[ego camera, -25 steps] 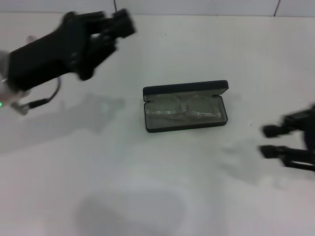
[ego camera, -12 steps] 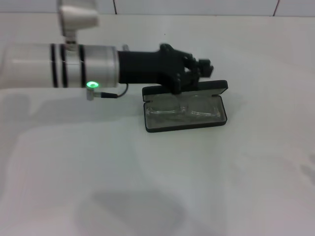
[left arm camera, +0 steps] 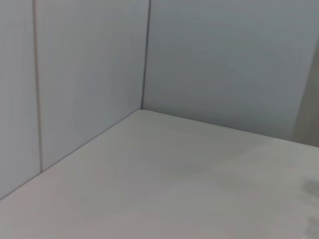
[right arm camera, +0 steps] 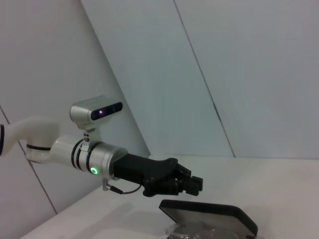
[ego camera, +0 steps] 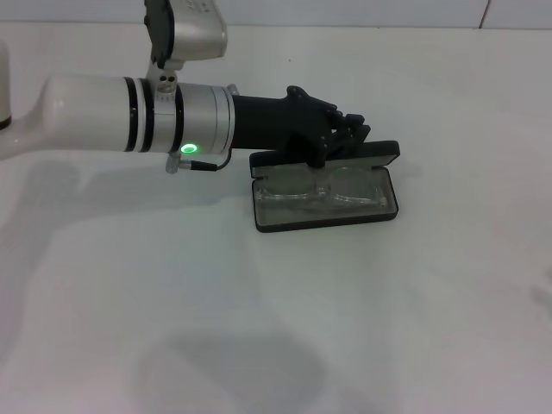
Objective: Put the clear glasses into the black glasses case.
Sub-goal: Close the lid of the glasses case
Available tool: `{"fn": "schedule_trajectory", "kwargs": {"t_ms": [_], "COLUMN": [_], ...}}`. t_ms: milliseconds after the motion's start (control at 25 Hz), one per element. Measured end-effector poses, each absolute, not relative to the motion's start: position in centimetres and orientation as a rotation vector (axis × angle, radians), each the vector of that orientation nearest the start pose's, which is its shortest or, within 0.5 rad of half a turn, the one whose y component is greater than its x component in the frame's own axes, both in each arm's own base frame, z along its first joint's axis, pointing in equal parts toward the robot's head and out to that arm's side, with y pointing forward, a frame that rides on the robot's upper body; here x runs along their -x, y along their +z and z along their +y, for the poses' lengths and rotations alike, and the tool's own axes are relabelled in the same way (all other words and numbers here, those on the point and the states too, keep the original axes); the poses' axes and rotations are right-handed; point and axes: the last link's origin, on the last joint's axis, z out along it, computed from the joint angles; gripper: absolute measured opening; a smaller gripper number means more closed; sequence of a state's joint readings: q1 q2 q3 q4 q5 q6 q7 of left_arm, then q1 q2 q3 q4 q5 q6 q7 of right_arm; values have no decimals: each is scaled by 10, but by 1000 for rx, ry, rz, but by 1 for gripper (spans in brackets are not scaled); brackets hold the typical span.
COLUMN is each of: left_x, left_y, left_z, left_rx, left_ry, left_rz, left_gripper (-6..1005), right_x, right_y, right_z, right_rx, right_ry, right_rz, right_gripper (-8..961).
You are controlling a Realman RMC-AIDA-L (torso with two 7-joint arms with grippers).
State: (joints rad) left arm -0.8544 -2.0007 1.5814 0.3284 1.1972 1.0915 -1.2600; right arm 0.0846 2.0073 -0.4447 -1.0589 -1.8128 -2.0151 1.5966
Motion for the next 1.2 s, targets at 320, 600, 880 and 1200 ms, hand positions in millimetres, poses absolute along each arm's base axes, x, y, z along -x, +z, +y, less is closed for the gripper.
{"fn": "schedule_trajectory", "kwargs": {"t_ms": [320, 600, 880, 1200], "left_x": [165, 196, 242, 261], "left_y": [-73, -19, 15, -12], "left_z": [392, 374, 351, 343], "left_rx": [2830, 2792, 2705, 2743], "left_ry": [-638, -685, -486, -282], "left_rz": [-390, -481, -609, -675], "left_gripper": [125, 119, 116, 117], "right_x": [-328, -331, -327, -318], "right_y": [129, 122, 122, 120], "right_z": [200, 205, 219, 232], "right_rx": [2465, 2479, 2481, 2508], "right_ry": [831, 801, 806, 822], "right_rz": [819, 843, 812, 780], "right_gripper": [334, 334, 334, 335]}}
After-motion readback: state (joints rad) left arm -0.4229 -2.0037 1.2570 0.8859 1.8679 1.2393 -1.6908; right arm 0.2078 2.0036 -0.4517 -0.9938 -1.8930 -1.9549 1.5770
